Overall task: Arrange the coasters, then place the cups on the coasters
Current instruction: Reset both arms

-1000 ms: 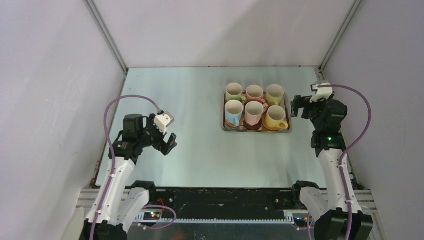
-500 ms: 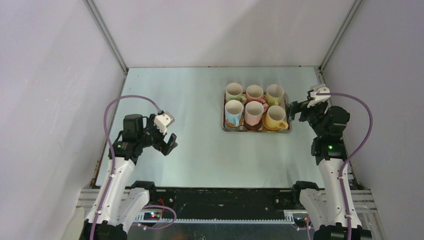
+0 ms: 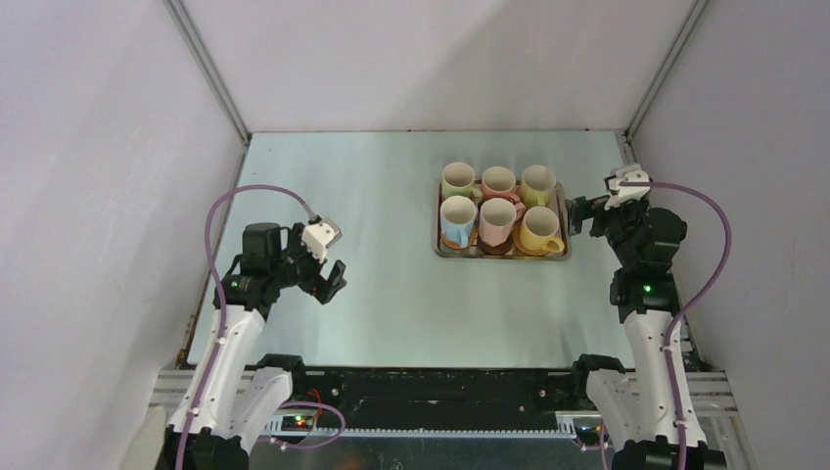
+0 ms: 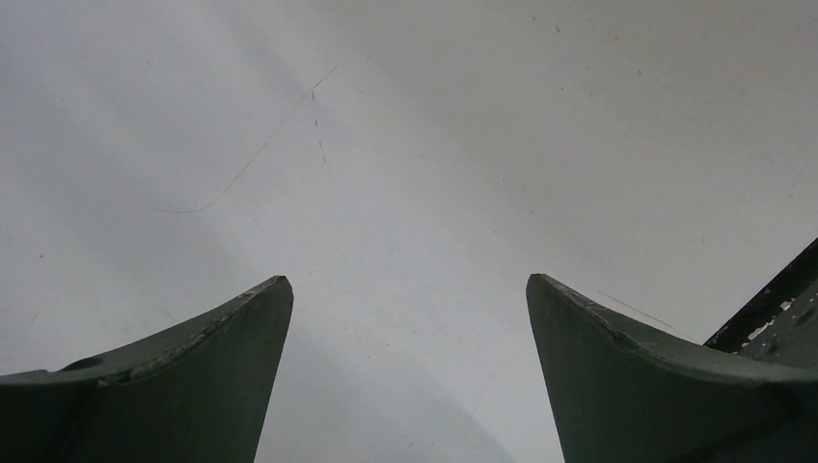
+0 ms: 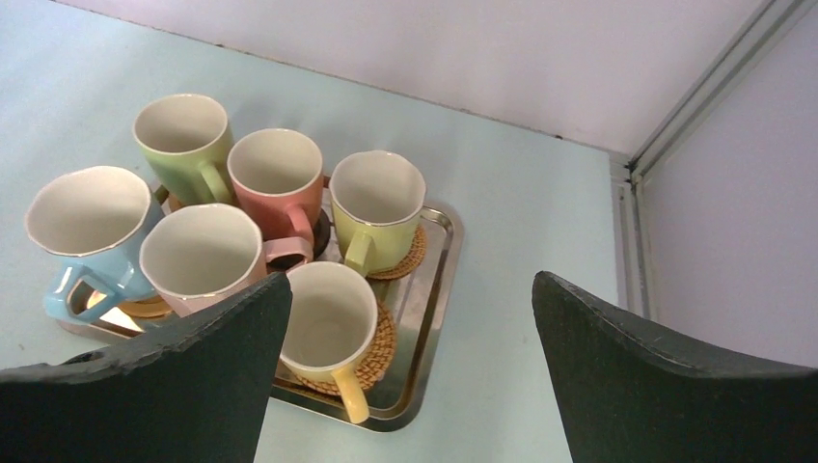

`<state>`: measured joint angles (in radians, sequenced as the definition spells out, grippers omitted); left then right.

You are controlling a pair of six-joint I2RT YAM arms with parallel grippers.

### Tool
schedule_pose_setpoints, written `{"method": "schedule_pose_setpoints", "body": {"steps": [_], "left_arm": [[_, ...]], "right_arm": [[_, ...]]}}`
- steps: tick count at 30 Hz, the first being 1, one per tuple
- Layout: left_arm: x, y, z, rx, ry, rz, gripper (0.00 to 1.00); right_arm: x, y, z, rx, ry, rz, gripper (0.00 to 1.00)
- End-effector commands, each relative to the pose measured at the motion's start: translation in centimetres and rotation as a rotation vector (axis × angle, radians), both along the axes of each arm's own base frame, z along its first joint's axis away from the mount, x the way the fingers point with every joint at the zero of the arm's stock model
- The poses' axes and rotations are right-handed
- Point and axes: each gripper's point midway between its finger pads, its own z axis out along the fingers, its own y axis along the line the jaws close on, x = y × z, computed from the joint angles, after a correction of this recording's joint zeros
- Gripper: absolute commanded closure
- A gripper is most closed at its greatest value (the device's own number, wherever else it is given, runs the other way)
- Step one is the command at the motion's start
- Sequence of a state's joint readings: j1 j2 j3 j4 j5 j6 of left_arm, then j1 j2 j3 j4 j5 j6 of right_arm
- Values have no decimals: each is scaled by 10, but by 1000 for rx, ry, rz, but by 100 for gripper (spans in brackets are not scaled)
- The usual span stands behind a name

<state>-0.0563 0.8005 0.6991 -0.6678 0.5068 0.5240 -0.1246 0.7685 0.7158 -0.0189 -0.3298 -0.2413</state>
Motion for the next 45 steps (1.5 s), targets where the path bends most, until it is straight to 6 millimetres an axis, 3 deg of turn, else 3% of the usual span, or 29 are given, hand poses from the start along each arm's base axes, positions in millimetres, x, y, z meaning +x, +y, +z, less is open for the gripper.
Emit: {"method": "schedule_pose_setpoints", "body": {"steps": [1,10,32,36,39,41,42,43,45], "left_arm": [[2,3,1,8,-21,10,2],[2,3,4,2,-20,14,2],[2,2,9,-2,-37,7,2],[7,9,34,-1,-138,66,2],[16,28,72,6,-287,211,2],[18,39,97,11,-358,274,2],[17,41,119,15,-404,282,2],[15,45,124,31,-393,293,2],[10,48,170,40,-473,301,2]], "right_arm": [[-4,-9,16,-50,-68,-20,1],[-15,-5,6,-7,-22,73,1],[-12,4,-3,-11,9,125,1],[-16,3,3,-30,-15,110,1],[-17,-5,13,-34,-48,58,1],[-20,-13,28,-8,-96,-8,0],[-24,-17,46,11,-153,-47,0],[-28,-18,62,14,-193,-57,1],[-35,-16,83,20,-191,-63,1]]}}
